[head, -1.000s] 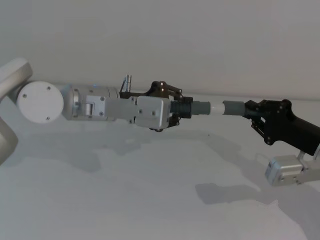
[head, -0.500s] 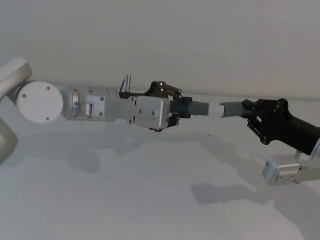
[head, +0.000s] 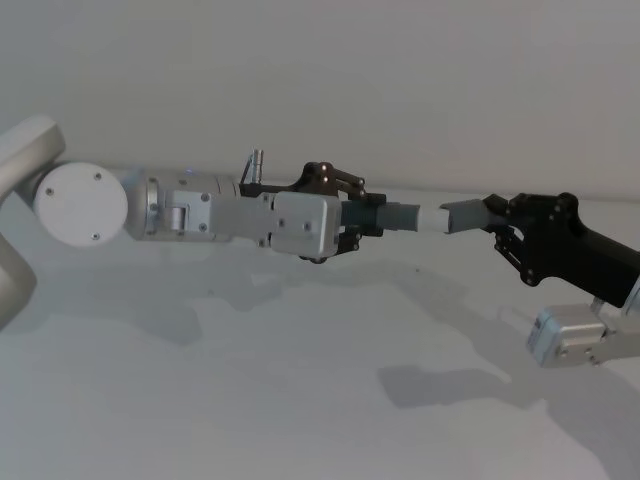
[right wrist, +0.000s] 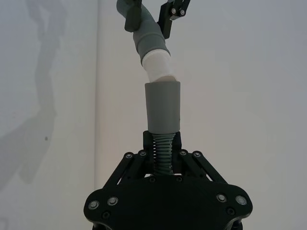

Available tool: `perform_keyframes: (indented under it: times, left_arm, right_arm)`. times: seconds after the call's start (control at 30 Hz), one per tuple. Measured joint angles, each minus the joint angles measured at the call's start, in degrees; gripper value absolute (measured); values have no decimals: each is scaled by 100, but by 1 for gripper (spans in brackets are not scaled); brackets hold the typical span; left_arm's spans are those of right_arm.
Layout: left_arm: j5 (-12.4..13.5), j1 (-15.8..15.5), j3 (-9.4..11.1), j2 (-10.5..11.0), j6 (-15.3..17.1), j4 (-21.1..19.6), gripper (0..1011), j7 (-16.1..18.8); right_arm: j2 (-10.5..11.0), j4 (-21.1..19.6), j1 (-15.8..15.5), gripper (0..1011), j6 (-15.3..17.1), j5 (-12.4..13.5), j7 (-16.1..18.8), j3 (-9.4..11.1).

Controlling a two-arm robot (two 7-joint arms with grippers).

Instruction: Use both hands to pick up one end of the pipe from the table, align the ends, and insert them.

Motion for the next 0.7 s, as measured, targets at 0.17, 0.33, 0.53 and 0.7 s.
perform_keyframes:
  times: [0.17, 0.33, 0.53, 0.7]
  left_arm:
    - [-1, 0, 0, -5, -1, 0, 328, 1]
    - [-1, 0, 0, -5, -2, 0, 328, 1]
    - [-1, 0, 0, -4, -2, -1, 328, 0]
    - [-1, 0, 0, -1, -2, 0, 328, -1]
  right_arm:
    - [-1, -23, -31, 170, 60, -20, -17, 36]
    - [-2, -51, -63, 170, 166, -83, -50, 57]
    - [1, -74, -93, 170, 267, -144, -84, 72]
    - [3, -90, -108, 170, 328, -177, -104, 79]
